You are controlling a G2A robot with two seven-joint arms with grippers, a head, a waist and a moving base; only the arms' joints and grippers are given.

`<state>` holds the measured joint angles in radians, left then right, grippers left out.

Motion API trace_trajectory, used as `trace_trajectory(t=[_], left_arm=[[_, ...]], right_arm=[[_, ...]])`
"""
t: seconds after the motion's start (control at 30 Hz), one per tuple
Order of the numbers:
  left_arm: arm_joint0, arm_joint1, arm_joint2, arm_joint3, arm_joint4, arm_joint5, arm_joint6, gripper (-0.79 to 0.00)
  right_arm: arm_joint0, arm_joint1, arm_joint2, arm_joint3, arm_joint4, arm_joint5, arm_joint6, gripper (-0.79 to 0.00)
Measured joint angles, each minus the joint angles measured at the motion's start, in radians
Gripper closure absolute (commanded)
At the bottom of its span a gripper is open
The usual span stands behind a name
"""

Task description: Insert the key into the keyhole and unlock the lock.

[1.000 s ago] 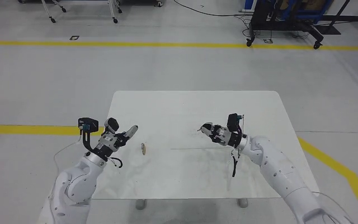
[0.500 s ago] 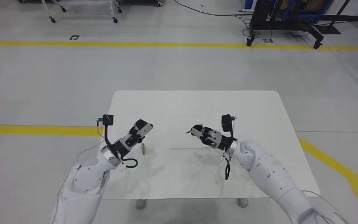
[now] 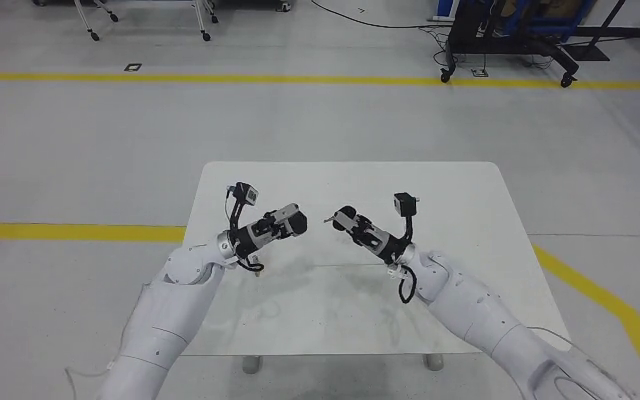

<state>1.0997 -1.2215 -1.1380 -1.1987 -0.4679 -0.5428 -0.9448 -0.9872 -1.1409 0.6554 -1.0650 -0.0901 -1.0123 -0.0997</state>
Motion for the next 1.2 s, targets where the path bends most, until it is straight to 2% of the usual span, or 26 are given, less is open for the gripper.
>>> trace_trajectory(t=[0.13,0.2,0.57,0.77,1.13,1.17,1.2], left_arm=[[0.002,-0.003,0.024,-0.011,0.112,-0.055,0.049,-0.471],[0.006,-0.003,0.029,-0.018,0.157,-0.069,0.072,-0.400],[0.034,-0.001,0.044,-0.070,0.333,-0.071,0.188,-0.311],[0.039,0.000,0.048,-0.081,0.352,-0.067,0.200,-0.169],[0.044,0.003,0.056,-0.093,0.393,-0.066,0.220,-0.154],[0.045,0.003,0.057,-0.094,0.397,-0.066,0.222,-0.132],[0.046,0.003,0.058,-0.095,0.400,-0.067,0.224,-0.071]], right_arm=[[0.020,-0.004,-0.013,0.021,0.055,0.000,0.090,0.000],[0.027,-0.010,-0.020,0.033,0.076,0.000,0.121,0.000],[0.033,-0.039,0.002,0.071,0.215,0.000,0.307,0.000],[0.023,-0.053,0.037,0.087,0.251,0.000,0.385,0.000],[0.005,-0.083,0.107,0.110,0.300,0.000,0.505,0.000],[0.004,-0.085,0.113,0.113,0.304,0.000,0.514,0.000],[0.003,-0.088,0.119,0.116,0.309,0.000,0.523,0.000]])
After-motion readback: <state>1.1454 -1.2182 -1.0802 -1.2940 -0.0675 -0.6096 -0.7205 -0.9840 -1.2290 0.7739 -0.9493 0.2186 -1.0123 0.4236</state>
